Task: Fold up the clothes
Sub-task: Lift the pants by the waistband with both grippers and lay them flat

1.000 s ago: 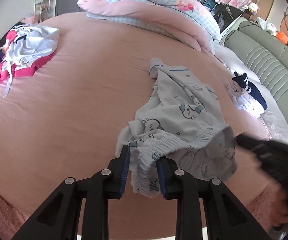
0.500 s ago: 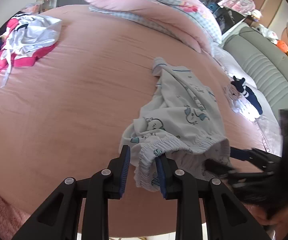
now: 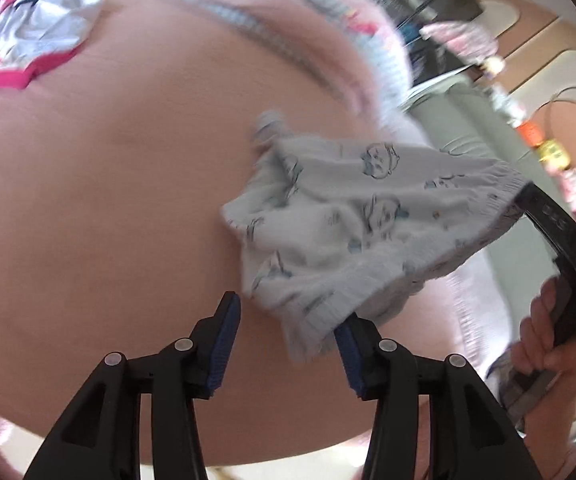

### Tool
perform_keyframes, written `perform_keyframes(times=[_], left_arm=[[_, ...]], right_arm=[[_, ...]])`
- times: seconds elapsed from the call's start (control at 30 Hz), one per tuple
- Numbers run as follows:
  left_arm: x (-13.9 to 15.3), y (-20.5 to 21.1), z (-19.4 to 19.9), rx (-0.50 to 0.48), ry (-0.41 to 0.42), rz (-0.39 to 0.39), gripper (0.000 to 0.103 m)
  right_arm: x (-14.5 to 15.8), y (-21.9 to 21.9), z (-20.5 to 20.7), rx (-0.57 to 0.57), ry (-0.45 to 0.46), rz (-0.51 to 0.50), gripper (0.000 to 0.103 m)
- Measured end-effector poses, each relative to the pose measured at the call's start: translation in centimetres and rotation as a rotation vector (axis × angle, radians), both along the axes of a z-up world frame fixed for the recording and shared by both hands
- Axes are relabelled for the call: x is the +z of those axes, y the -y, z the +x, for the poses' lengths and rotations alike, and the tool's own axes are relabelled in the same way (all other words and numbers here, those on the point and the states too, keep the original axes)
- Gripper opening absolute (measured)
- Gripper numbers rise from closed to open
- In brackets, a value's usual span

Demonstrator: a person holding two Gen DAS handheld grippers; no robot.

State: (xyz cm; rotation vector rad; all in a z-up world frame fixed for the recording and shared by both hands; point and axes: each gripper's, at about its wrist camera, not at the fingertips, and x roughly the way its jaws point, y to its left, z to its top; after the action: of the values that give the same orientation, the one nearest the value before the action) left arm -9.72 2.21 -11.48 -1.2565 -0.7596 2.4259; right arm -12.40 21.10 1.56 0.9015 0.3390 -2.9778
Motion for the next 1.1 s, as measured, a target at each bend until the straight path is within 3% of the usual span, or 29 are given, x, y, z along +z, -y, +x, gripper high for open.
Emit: perform_keyframes(times=[0.07, 0.23, 0.27, 0.3, 0.33, 0.5, 0.57, 0.67, 0.77, 0.87, 1.03, 1.1], left_arm=[[1.4, -1.9, -0.2, -0.029, -0.054, -0.051, 0.046], [0.5, -6.1, -1.0, -0.154, 0.008, -0.139, 0.045], [0.6, -6.4, -0.8, -0.174, 0.012, -0.149, 0.039], [1.2, -6.2, -0.5, -0.164, -0.009, -0.183, 0.016], [2.4, -5.8, -0.2, -0.153, -0.036, -0.208, 0.008], [14.3, -0.2, -0.8, -0.112, -0.246, -0.201, 0.005], [20.7, 1.6, -0.6, -0.113, -0.366, -0.235, 0.005], [28.0, 2.1, 1.1, -0.128, -0.526, -0.328, 0.005], [33.1, 1.4, 3.4, -0.141, -0.631, -0.442, 0.005], [32.6, 1.4, 2.2, -0.108, -0.603, -0.525, 0.005], [23.9, 2.6, -5.1, -0.083, -0.321, -0.483, 0.005], [24.1, 2.5, -6.9, -0.068, -0.298, -0.506, 0.005]], right_arm=[[2.5, 0.3, 1.3, 0.026, -0.060, -0.023, 0.014], [7.1, 0.8, 3.7, 0.106, -0.123, -0.104, 0.014], [7.8, 0.7, 4.1, 0.111, -0.135, -0.108, 0.014], [8.4, 0.4, 4.2, 0.112, -0.145, -0.114, 0.014], [9.0, 0.2, 4.4, 0.113, -0.153, -0.117, 0.014], [12.3, -2.4, 3.1, 0.044, -0.150, -0.084, 0.014], [14.0, -4.0, 2.4, 0.008, -0.151, -0.094, 0.014], [17.6, -6.6, 2.5, 0.075, -0.151, -0.315, 0.014], [20.7, -6.7, 3.0, 0.111, -0.190, -0.353, 0.014], [21.2, -5.7, 3.1, 0.106, -0.191, -0.287, 0.014], [14.0, -4.1, -2.0, 0.081, 0.033, -0.252, 0.014], [12.5, -3.3, -4.9, 0.049, 0.104, -0.236, 0.014]])
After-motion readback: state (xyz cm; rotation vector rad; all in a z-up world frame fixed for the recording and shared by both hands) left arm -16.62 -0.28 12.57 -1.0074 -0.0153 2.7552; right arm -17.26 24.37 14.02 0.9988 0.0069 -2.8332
